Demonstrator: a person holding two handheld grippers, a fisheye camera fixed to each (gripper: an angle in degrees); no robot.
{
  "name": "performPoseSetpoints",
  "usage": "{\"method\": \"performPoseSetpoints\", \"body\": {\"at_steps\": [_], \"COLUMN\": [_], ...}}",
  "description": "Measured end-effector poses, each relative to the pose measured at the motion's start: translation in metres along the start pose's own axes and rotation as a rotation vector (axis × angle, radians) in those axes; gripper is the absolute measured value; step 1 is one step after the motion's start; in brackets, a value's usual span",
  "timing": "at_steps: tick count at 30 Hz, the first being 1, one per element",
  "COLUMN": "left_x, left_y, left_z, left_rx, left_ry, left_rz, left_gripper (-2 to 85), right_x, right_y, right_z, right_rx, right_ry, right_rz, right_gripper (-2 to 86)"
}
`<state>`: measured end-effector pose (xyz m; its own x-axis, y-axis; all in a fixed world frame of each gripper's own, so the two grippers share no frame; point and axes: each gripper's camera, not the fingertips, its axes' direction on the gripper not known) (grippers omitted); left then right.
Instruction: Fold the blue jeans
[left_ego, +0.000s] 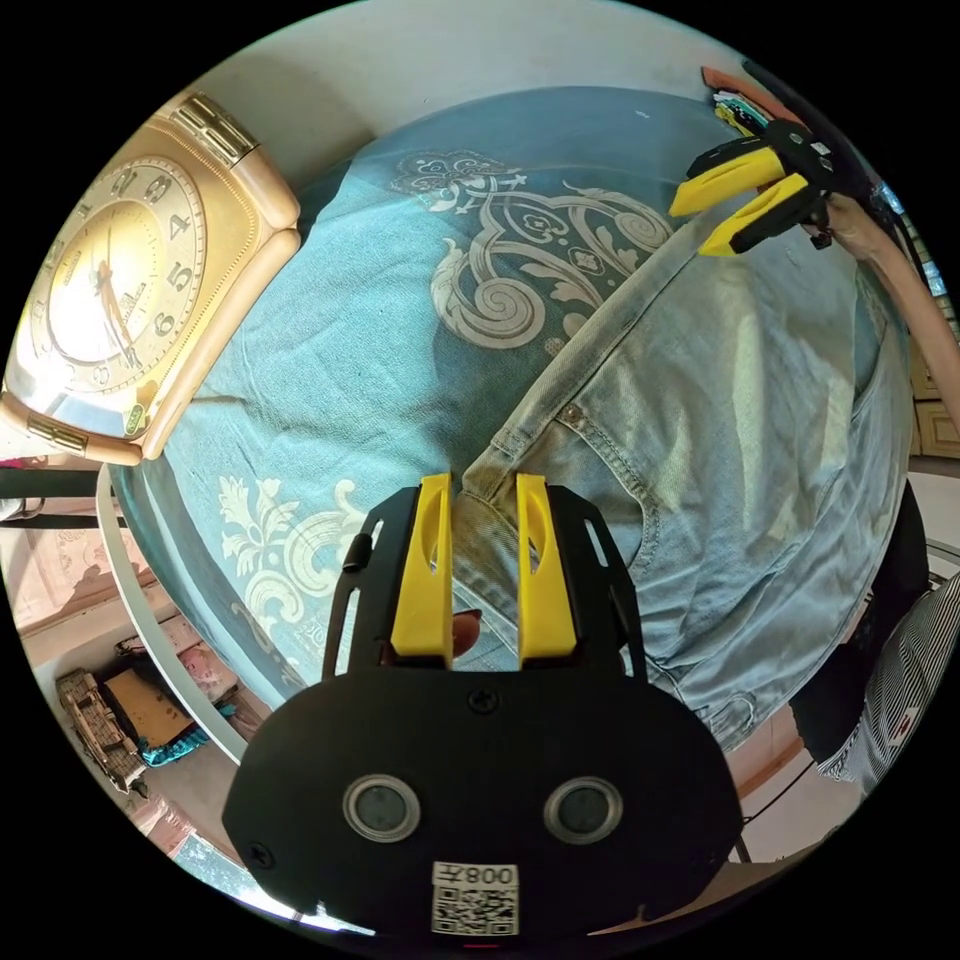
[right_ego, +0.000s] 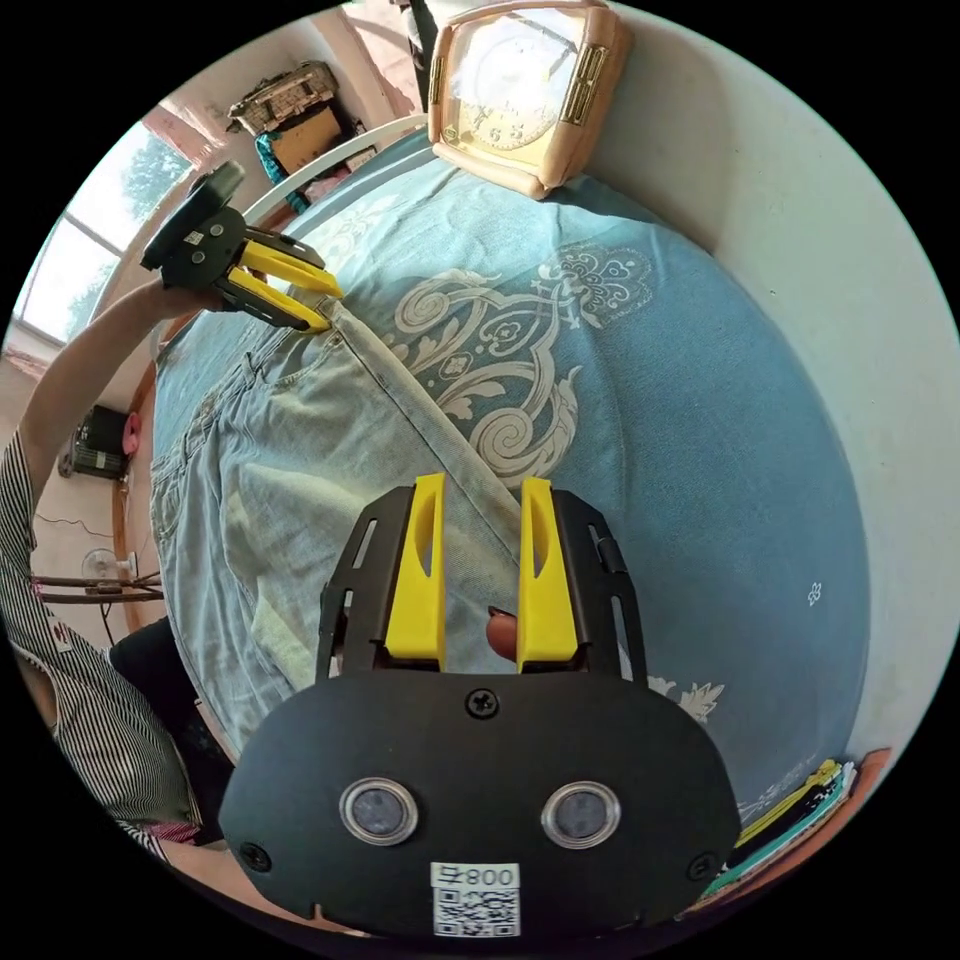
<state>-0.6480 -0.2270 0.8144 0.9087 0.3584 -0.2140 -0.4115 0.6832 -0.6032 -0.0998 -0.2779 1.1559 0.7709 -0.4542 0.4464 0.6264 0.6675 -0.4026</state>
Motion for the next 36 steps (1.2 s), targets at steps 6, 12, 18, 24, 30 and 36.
{"method": "performPoseSetpoints", "body": {"at_steps": [6,12,18,24,30,36], "left_x": [0.018,0.040,0.070,0.119,0.176,0.231], "left_y": [0.015,0.044,0.094,0.165,0.252,0.338], "left_z": [-0.016,-0.048,-0.104,-0.162,-0.203,-0.211], "left_rx": [0.009,0.040,0.119,0.205,0.245,0.191], "left_ry": [-0.017,-0.081,-0.148,-0.207,-0.216,-0.192], "left_rz": [0.001,-0.059,-0.049,-0.010,0.042,0.116], "left_gripper": [6.9,2.5,1.2,1.0,0.8,0.8], "right_x": [-0.020,-0.039,-0.085,-0.160,-0.248,-0.347], "right_y": [0.008,0.025,0.067,0.125,0.176,0.212], "right_z": [-0.005,-0.035,-0.095,-0.151,-0.191,-0.197], "right_rx": [-0.049,-0.047,0.063,0.146,0.144,0.054], "right_ry": [0.128,0.105,0.108,0.084,0.067,0.049], "right_rz": [-0.034,-0.003,0.013,0.019,-0.021,-0.094], "right_gripper": [7.1,1.6,0.7,0.5,0.5,0.4]}}
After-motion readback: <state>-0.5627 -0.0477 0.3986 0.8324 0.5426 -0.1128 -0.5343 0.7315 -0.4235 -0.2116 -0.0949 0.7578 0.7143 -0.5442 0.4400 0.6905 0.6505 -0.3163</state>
